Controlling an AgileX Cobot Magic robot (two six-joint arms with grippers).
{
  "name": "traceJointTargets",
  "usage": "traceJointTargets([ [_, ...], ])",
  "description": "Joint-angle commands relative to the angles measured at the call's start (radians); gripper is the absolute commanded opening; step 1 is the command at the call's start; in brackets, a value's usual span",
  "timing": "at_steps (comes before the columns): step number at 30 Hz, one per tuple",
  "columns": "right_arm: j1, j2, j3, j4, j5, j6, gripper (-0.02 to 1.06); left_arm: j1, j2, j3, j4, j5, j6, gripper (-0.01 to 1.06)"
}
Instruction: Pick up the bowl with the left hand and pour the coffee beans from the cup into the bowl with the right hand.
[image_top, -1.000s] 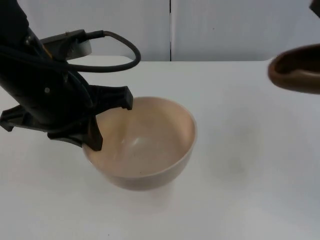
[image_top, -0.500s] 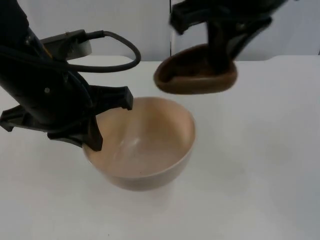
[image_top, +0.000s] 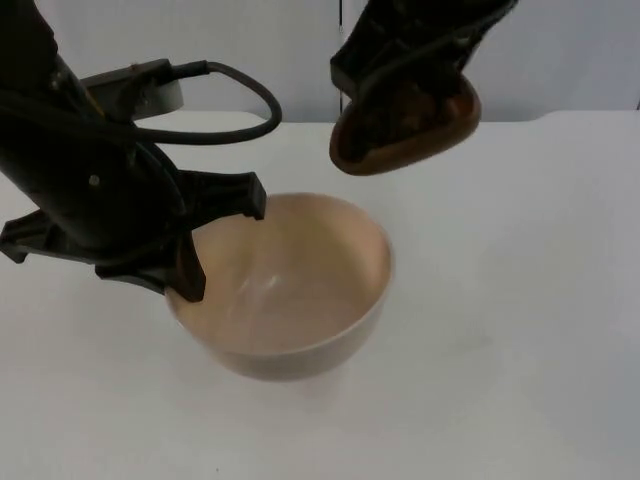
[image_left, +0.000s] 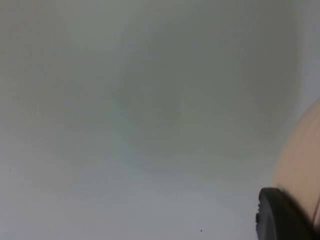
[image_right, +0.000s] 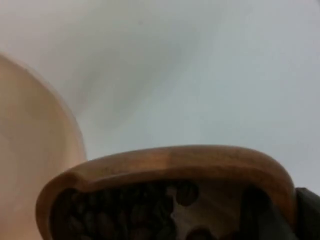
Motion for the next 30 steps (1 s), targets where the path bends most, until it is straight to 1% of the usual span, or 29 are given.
traceJointTargets([
  [1, 0.039, -0.003, -0.008, -0.079, 0.000, 0.005, 0.00, -0.007, -0.006, 0.004, -0.007, -0.005, -0.006, 0.00],
  [2, 0.056, -0.003, -0.008, -0.102, 0.000, 0.005, 0.00, -0.007, -0.006, 0.004, -0.007, -0.005, -0.006, 0.00],
  [3, 0.056, -0.003, -0.008, -0.102, 0.000, 0.005, 0.00, -0.007, -0.006, 0.004, -0.007, -0.005, -0.006, 0.00],
  [8, 0.118, -0.003, -0.008, -0.264, 0.000, 0.002, 0.00, -0.007, -0.006, 0.004, -0.007, -0.005, -0.006, 0.00],
  [9, 0.118, -0.003, -0.008, -0.264, 0.000, 0.002, 0.00, -0.007, -0.006, 0.004, -0.007, -0.005, -0.006, 0.00],
  [13, 0.153, -0.003, -0.008, -0.357, 0.000, -0.010, 0.00, -0.007, -0.006, 0.004, -0.007, -0.007, -0.006, 0.00],
  [20, 0.175, -0.015, -0.008, -0.384, 0.000, -0.046, 0.00, -0.007, -0.006, 0.004, -0.007, -0.005, -0.006, 0.00],
  [23, 0.191, -0.019, -0.008, -0.448, 0.000, -0.056, 0.00, -0.007, -0.006, 0.004, -0.007, -0.005, -0.006, 0.00],
  [27, 0.212, -0.019, -0.008, -0.459, 0.000, -0.104, 0.00, -0.007, -0.006, 0.004, -0.007, -0.005, -0.006, 0.00],
  [30, 0.232, -0.019, -0.008, -0.484, 0.000, -0.110, 0.00, -0.007, -0.006, 0.004, -0.007, -0.005, -0.006, 0.00],
])
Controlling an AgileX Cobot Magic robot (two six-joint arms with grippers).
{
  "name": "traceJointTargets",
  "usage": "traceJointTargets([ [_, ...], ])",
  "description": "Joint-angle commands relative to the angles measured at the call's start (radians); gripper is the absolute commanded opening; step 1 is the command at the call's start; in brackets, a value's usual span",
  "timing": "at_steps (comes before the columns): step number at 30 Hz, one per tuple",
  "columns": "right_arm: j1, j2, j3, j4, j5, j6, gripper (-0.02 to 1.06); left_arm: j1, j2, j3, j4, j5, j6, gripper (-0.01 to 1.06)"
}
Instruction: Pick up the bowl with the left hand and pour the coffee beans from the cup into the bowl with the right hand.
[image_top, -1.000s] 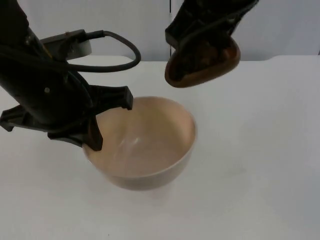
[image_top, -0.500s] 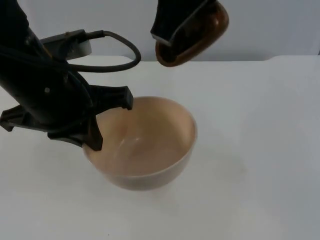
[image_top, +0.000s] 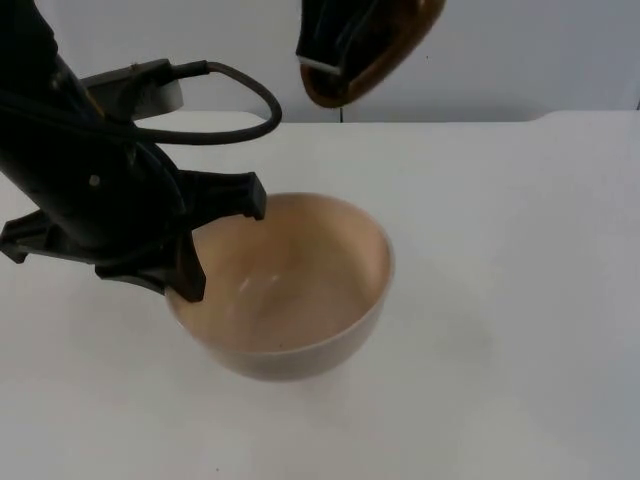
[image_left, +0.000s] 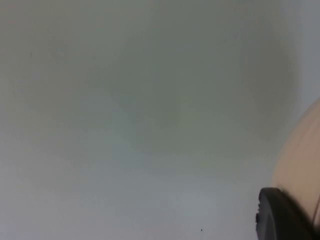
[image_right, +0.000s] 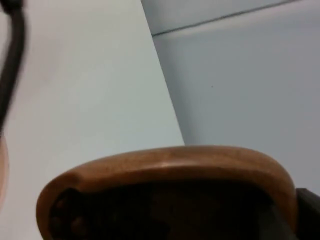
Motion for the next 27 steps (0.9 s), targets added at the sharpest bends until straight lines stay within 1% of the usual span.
traceJointTargets([
  [1, 0.012, -0.013, -0.008, -0.043, -0.002, -0.011, 0.00, -0.007, -0.006, 0.004, -0.007, -0.005, -0.006, 0.00],
  [3, 0.023, -0.013, -0.008, -0.081, -0.002, -0.011, 0.00, -0.007, -0.006, 0.004, -0.007, -0.005, -0.006, 0.00],
  [4, 0.023, -0.013, -0.008, -0.081, -0.002, -0.011, 0.00, -0.007, -0.006, 0.004, -0.007, -0.005, -0.006, 0.00],
  [6, 0.034, -0.013, -0.008, -0.123, -0.002, -0.023, 0.00, -0.007, -0.006, 0.004, -0.007, -0.005, -0.006, 0.00],
  [8, 0.041, -0.013, -0.008, -0.137, -0.002, -0.052, 0.00, -0.007, -0.006, 0.004, -0.007, -0.005, -0.006, 0.00],
  [14, 0.057, -0.013, -0.008, -0.183, -0.002, -0.064, 0.00, -0.007, -0.006, 0.004, -0.007, -0.007, -0.006, 0.00],
  [17, 0.073, -0.013, -0.008, -0.220, -0.002, -0.089, 0.00, -0.007, -0.006, 0.004, -0.007, -0.007, -0.006, 0.00],
  [18, 0.078, -0.013, -0.008, -0.221, -0.002, -0.108, 0.00, -0.007, -0.006, 0.004, -0.007, -0.007, -0.006, 0.00],
  [22, 0.090, -0.013, -0.008, -0.251, -0.002, -0.133, 0.00, -0.007, -0.006, 0.004, -0.007, -0.007, -0.006, 0.00],
  [27, 0.101, -0.013, -0.008, -0.264, -0.002, -0.169, 0.00, -0.007, -0.006, 0.004, -0.007, -0.009, -0.006, 0.00],
])
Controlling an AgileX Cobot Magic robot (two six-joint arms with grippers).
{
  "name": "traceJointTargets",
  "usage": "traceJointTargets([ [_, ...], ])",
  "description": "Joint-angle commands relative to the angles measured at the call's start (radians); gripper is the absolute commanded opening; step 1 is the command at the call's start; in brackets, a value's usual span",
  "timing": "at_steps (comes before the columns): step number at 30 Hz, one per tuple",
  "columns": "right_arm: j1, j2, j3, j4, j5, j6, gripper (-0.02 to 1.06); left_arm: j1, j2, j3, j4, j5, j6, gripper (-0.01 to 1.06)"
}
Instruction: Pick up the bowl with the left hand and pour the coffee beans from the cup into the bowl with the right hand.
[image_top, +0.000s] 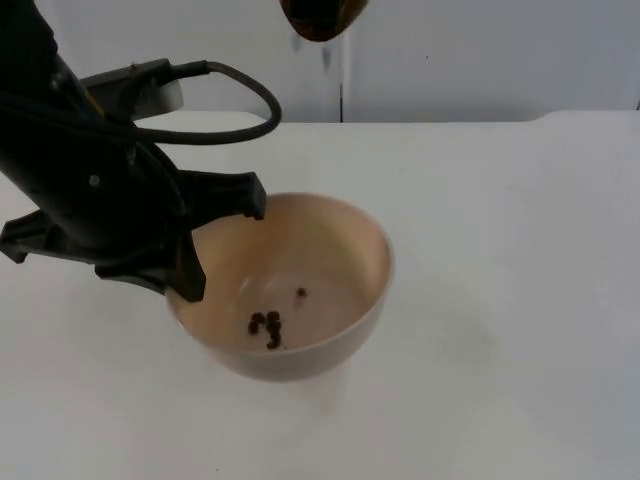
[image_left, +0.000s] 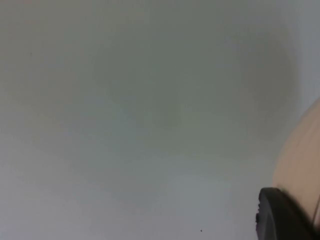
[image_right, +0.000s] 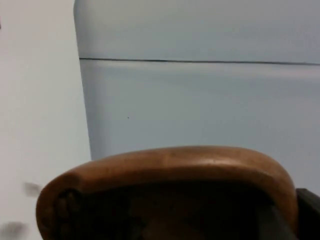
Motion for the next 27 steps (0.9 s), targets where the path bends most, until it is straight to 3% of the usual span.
traceJointTargets([
  [1, 0.008, -0.013, -0.006, -0.025, -0.002, -0.020, 0.00, -0.007, -0.006, 0.004, -0.007, -0.009, -0.006, 0.00],
  [5, 0.017, -0.013, -0.001, -0.089, -0.002, -0.031, 0.00, -0.007, -0.006, 0.004, -0.010, -0.009, -0.006, 0.00],
  [27, 0.047, -0.013, -0.001, -0.212, -0.002, -0.034, 0.00, -0.007, -0.006, 0.004, -0.015, -0.007, -0.006, 0.00],
])
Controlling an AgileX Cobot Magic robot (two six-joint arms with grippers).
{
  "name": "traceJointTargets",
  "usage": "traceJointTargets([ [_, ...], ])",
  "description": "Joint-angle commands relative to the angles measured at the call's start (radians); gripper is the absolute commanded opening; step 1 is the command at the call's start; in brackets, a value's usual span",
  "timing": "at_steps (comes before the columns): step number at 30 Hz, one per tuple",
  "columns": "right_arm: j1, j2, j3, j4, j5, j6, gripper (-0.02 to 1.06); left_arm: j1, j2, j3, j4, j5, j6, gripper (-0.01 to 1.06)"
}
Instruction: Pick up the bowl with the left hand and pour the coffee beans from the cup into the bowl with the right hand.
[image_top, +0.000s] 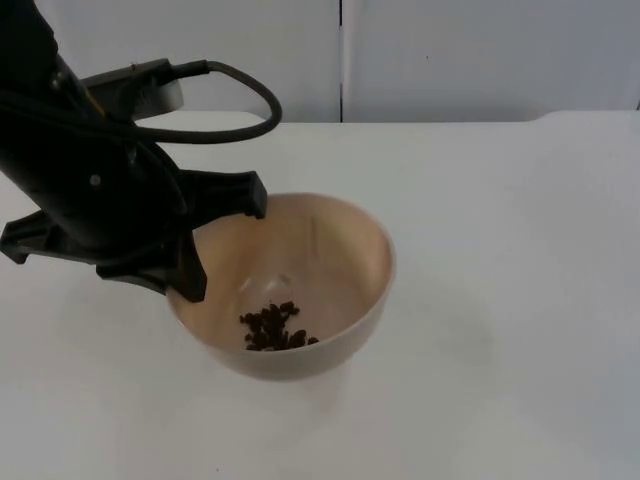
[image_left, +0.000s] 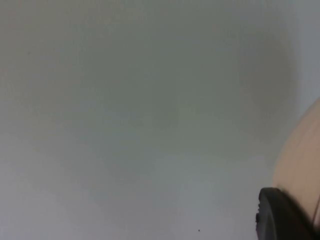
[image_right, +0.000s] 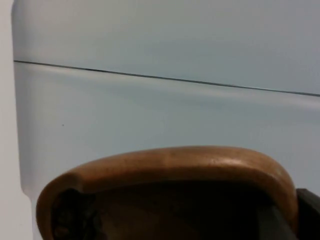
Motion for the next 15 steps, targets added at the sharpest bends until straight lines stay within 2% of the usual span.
traceJointTargets([
  [1, 0.008, -0.013, -0.001, -0.035, -0.002, -0.005, 0.00, -0.007, -0.006, 0.004, -0.009, -0.007, -0.006, 0.00],
  [15, 0.008, -0.013, -0.001, -0.049, -0.002, -0.005, 0.00, -0.007, -0.006, 0.004, -0.011, -0.010, -0.006, 0.00],
])
